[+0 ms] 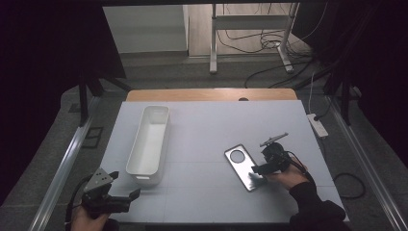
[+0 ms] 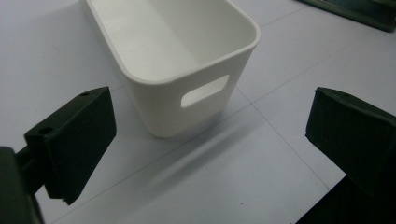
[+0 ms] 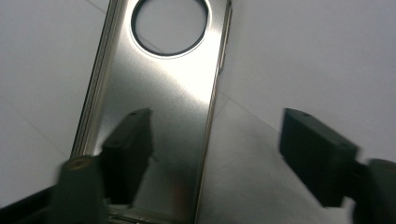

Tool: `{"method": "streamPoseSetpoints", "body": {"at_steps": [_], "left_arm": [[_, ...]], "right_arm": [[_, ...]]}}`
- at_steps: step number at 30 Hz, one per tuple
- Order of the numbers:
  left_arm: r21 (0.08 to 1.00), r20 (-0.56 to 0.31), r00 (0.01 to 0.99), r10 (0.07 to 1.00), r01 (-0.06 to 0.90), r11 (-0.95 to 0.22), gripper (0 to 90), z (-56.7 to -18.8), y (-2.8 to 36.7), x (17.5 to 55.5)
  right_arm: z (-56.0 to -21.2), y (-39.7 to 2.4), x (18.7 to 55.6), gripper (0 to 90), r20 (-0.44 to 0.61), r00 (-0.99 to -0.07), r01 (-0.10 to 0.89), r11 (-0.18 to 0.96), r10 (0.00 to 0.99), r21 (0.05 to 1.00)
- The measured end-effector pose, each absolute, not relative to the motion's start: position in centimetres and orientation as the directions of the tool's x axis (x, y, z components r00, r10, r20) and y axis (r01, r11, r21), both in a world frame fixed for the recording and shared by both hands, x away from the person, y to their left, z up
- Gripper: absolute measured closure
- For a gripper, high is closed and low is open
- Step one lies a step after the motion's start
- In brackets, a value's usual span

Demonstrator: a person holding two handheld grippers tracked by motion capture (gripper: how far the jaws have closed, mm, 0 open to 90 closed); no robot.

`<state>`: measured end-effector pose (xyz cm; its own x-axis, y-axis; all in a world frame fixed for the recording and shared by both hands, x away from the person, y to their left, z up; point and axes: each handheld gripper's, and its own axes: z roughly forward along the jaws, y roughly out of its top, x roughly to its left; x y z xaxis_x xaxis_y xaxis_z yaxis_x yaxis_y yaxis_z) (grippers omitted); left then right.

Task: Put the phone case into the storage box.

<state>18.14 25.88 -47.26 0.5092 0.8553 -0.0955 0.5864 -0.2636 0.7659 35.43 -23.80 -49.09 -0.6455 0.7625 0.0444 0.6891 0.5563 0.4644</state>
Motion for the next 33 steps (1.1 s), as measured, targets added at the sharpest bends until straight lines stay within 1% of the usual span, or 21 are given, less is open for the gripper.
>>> {"method": "streamPoseSetpoints", "body": {"at_steps": [2,3,4,5,6,7,8,9,12,14,16,22,24,27,33], "left_arm": [[0.766,-0.096,0.509,0.855,0.587,-0.263,2.7,-47.26,25.87,18.14],[0.765,-0.095,0.51,0.855,0.588,-0.265,2.7,-47.27,25.86,18.16],[0.764,-0.095,0.51,0.855,0.588,-0.266,2.8,-47.27,25.85,18.16],[0.764,-0.095,0.509,0.855,0.588,-0.265,2.8,-47.27,25.85,18.17],[0.764,-0.095,0.509,0.855,0.588,-0.265,2.8,-47.27,25.85,18.17],[0.763,-0.096,0.509,0.855,0.589,-0.265,2.8,-47.28,25.87,18.18],[0.763,-0.096,0.509,0.855,0.589,-0.265,2.8,-47.28,25.87,18.18],[0.763,-0.096,0.509,0.855,0.589,-0.265,2.8,-47.28,25.87,18.18],[0.763,-0.09,0.51,0.856,0.587,-0.27,2.8,-47.27,25.82,18.14],[0.763,-0.087,0.51,0.856,0.586,-0.272,2.8,-47.26,25.79,18.13],[0.761,-0.081,0.508,0.858,0.588,-0.276,3.3,-47.25,25.74,18.14],[0.758,-0.105,0.513,0.852,0.596,-0.265,6.7,-47.26,25.89,18.31],[0.758,-0.105,0.516,0.85,0.595,-0.267,6.3,-47.25,25.88,18.31],[0.764,-0.092,0.54,0.836,0.577,-0.289,0.4,-47.21,25.73,18.19],[0.764,-0.07,0.549,0.833,0.566,-0.309,0.0,-47.09,25.44,18.03]], "right_arm": [[-49.37,-23.88,35.72,45.5,0.052,-0.651,0.692,0.564,0.757,0.451],[-49.37,-23.88,35.72,45.5,0.052,-0.651,0.692,0.564,0.757,0.451],[-49.52,-23.97,35.91,49.8,0.068,-0.653,0.697,0.564,0.754,0.443],[-49.76,-24.03,36.11,58.9,0.075,-0.657,0.699,0.57,0.75,0.431],[-49.76,-24.03,36.11,58.9,0.075,-0.657,0.699,0.57,0.75,0.431],[-49.87,-24.07,36.25,66.3,0.072,-0.662,0.697,0.577,0.746,0.426],[-49.87,-24.07,36.25,66.3,0.072,-0.662,0.697,0.577,0.746,0.426],[-49.85,-24.11,36.29,69.4,0.066,-0.666,0.692,0.582,0.743,0.428],[-49.9,-24.2,36.47,84.0,0.119,-0.68,0.695,0.584,0.724,0.419],[-49.87,-24.1,36.44,84.7,0.115,-0.675,0.698,0.582,0.728,0.417],[-49.83,-24.04,36.42,87.7,0.124,-0.661,0.714,0.568,0.74,0.409],[-49.81,-23.92,36.23,88.6,0.106,-0.664,0.706,0.574,0.74,0.414],[-49.8,-23.94,36.2,88.6,0.107,-0.666,0.705,0.575,0.739,0.415],[-49.67,-24.01,36.1,88.6,0.108,-0.666,0.703,0.572,0.738,0.424],[-49.01,-24.16,35.82,88.6,0.116,-0.668,0.692,0.556,0.735,0.459]]}}
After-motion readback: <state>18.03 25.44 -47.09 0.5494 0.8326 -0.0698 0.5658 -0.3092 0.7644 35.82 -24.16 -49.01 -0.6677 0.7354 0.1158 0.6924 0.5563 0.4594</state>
